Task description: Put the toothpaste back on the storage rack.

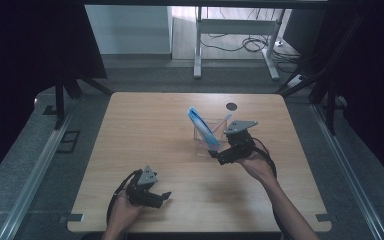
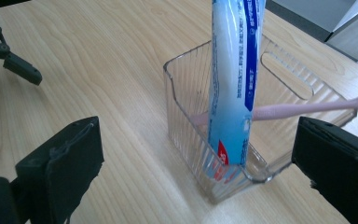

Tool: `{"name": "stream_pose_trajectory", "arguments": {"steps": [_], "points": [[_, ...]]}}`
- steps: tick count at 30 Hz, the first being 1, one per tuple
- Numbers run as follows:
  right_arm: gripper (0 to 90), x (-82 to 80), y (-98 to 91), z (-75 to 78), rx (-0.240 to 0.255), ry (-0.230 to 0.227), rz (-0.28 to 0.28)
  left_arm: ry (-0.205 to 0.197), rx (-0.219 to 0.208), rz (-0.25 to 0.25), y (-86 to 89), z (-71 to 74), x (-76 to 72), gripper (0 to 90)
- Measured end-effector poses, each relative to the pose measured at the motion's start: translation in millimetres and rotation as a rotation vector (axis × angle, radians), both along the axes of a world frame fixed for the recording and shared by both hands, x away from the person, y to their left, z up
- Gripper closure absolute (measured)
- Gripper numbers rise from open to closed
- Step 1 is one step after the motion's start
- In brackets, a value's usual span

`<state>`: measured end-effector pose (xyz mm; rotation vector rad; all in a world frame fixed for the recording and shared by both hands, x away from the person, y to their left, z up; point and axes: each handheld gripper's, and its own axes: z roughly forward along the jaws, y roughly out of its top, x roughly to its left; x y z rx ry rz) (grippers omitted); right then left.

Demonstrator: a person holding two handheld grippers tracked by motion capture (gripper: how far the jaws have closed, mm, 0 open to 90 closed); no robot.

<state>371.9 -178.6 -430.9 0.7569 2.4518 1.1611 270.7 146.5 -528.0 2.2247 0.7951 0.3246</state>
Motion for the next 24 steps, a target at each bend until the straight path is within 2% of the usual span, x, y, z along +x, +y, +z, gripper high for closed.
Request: {"name": "stream_pose_trajectory", "arguments": {"steps": [9,24], "points": [[0.9,-13.2,-11.2,-7.1,-0.007,0.014,0.009,-0.003,-0.003,0.000,-0.1,-0.1,-0.1,13.4],[0.9,-30.7,-40.1,-21.7,0.031,0.025,-0.032,-0.001,-0.005,0.002,-0.9,-1.4,-0.3,13.3]]}}
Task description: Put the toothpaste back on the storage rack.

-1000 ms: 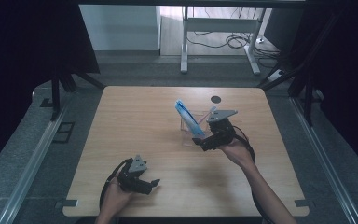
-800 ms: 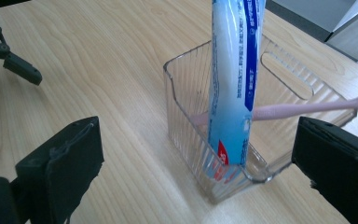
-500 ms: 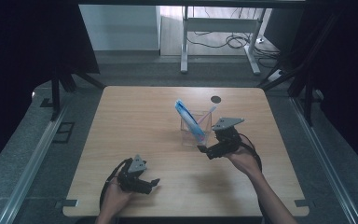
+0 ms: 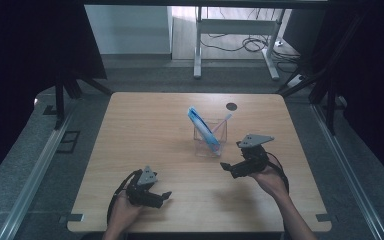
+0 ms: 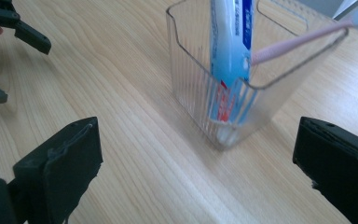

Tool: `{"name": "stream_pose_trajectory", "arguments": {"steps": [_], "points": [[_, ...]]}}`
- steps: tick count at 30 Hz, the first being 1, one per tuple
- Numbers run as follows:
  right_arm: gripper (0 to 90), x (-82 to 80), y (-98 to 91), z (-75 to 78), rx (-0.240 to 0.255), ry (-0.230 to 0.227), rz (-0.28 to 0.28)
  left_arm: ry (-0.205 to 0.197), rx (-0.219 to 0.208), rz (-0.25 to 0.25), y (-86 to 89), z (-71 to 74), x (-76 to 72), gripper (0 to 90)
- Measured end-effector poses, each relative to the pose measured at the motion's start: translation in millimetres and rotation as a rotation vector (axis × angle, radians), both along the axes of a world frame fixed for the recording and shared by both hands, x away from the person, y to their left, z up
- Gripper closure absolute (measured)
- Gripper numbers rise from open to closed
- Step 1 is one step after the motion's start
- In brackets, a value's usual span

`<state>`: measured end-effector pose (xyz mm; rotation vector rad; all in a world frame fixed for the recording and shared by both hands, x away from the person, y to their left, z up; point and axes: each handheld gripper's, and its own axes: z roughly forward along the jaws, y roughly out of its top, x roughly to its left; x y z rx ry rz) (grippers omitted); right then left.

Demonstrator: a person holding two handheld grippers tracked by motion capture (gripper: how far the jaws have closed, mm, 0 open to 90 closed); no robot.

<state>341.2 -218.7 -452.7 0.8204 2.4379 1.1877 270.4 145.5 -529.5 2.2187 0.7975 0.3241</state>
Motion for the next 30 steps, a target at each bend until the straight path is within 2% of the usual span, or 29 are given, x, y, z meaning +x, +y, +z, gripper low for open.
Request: {"name": "stream_pose_trajectory", "arguments": {"steps": [9,20,30], "points": [[0.9,-11.1,-19.9,-7.6,0.020,0.014,-0.038,0.009,0.006,-0.002,-1.2,-1.1,0.1,13.4],[0.9,-28.8,-44.7,-11.6,0.025,0.010,-0.097,0.004,-0.002,0.003,0.1,0.2,-0.2,13.4],[1.0,-46.6,-68.5,-23.0,0.025,0.013,-0.147,0.005,-0.003,0.003,0.1,0.1,-0.3,13.3]]}}
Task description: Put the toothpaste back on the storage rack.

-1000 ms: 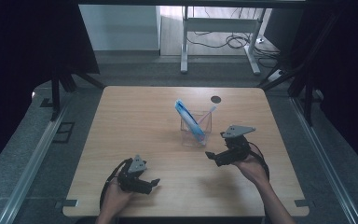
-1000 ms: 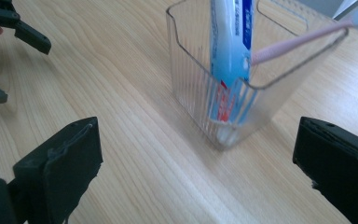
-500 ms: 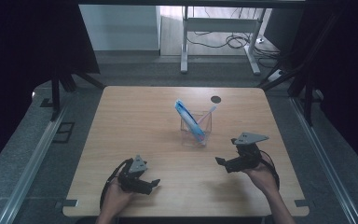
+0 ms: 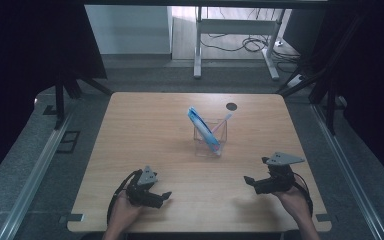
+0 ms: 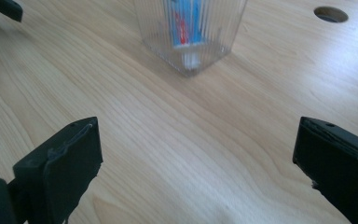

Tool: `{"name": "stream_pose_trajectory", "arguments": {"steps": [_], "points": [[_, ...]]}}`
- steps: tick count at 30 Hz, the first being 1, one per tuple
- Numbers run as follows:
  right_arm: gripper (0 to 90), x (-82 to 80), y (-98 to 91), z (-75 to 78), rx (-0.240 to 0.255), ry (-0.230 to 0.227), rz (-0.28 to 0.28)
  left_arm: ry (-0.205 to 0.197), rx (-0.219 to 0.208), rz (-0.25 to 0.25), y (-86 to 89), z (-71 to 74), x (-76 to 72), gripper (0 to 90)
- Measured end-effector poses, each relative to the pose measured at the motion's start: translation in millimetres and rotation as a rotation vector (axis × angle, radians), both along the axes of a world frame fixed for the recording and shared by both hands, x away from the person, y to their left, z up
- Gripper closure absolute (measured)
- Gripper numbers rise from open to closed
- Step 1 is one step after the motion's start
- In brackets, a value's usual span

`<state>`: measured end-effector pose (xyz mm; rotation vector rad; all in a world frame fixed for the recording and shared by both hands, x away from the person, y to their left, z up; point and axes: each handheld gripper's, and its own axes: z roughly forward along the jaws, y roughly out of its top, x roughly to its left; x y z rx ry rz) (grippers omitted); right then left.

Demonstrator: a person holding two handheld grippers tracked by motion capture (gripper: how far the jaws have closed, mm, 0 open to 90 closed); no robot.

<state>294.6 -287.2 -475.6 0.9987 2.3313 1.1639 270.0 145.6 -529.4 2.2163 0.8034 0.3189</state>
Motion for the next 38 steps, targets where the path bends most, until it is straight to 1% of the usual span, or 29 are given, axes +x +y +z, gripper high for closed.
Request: {"name": "stream_pose_trajectory", "arguments": {"steps": [5,9,14,17,20,25,29,35,37,38], "points": [[1.1,-7.4,-10.2,-8.3,0.001,-0.008,-0.034,0.001,0.001,0.002,-0.2,-0.1,-0.4,13.3],[1.1,-10.9,-15.8,-14.9,0.000,0.000,-0.048,0.002,0.002,0.000,-0.3,-0.2,-0.6,13.3],[1.1,-13.2,-18.7,-25.8,-0.025,0.014,-0.057,0.003,0.004,-0.002,-0.9,-0.4,-0.6,13.3],[1.1,-14.4,-18.9,-31.5,-0.042,0.024,-0.054,0.003,0.006,-0.005,-1.5,-0.9,-0.5,13.3],[1.1,-14.9,-18.8,-37.4,-0.044,0.042,-0.052,0.005,0.007,-0.008,-2.1,-1.3,-0.4,13.3],[1.1,-15.0,-16.7,-45.2,-0.067,0.058,-0.043,0.006,0.010,-0.010,-3.3,-1.7,-0.7,13.3],[1.1,-15.4,-15.1,-53.3,-0.111,0.071,-0.030,0.007,0.013,-0.015,-3.9,-1.9,-0.7,13.3],[1.3,-16.4,-14.1,-59.2,-0.157,0.083,-0.025,0.010,0.014,-0.015,-4.6,-2.1,-0.5,13.3],[1.1,-16.4,-13.9,-60.9,-0.168,0.092,-0.021,0.009,0.014,-0.015,-4.8,-1.5,0.0,13.3],[1.4,-16.4,-13.8,-61.6,-0.163,0.093,-0.019,0.008,0.011,-0.015,-4.8,-1.1,0.3,13.3]]}}
